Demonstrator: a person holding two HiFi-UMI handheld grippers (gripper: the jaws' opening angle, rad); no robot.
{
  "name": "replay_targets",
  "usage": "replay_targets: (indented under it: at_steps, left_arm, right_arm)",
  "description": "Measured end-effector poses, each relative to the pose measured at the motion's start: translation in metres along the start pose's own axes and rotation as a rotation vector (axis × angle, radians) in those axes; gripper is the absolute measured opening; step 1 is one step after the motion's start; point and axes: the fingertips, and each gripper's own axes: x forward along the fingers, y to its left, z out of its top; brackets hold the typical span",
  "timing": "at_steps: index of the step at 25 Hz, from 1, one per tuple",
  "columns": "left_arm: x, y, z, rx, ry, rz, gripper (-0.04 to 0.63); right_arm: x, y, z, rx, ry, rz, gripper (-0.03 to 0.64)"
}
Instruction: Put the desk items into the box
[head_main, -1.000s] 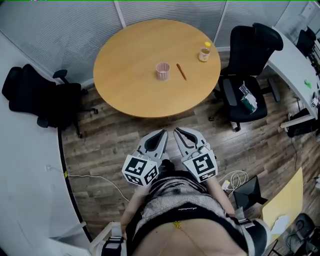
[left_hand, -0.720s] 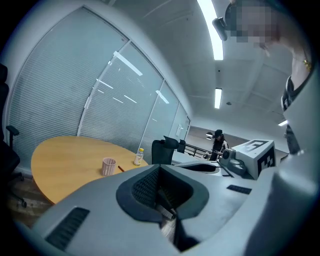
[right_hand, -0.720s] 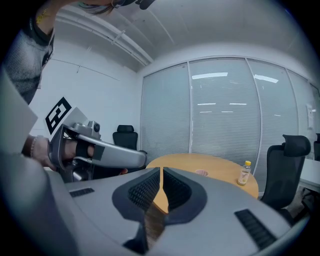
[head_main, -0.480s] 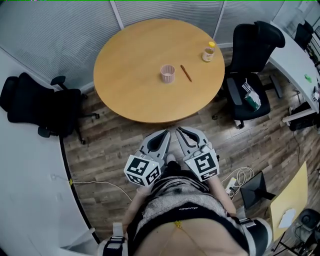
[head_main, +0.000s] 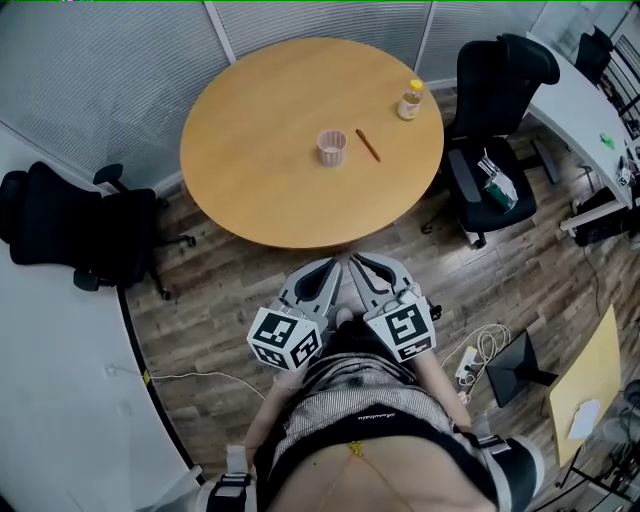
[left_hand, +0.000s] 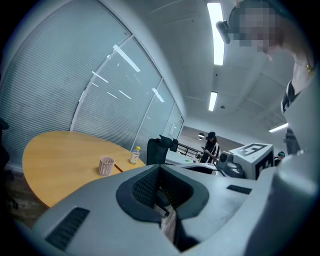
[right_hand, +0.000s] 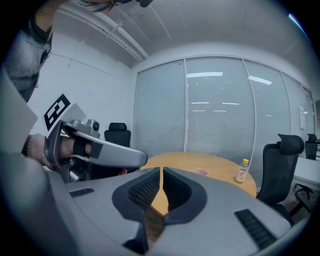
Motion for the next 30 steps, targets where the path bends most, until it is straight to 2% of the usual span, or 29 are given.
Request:
replay_targets:
  at_steps: [15,30]
  left_arm:
    - [0.008,0.016,0.004,-0.034,-0.019,0.056,0.018]
    - [0.079,0.057,0.04,-0.033,-0.029,0.09,0.018]
  right_arm:
    - [0.021,-0.012,0.005,-0.011,0.004,0.061,0.032]
    - [0.076,-0.074,0.027,-0.048,0.004,0.137,0.032]
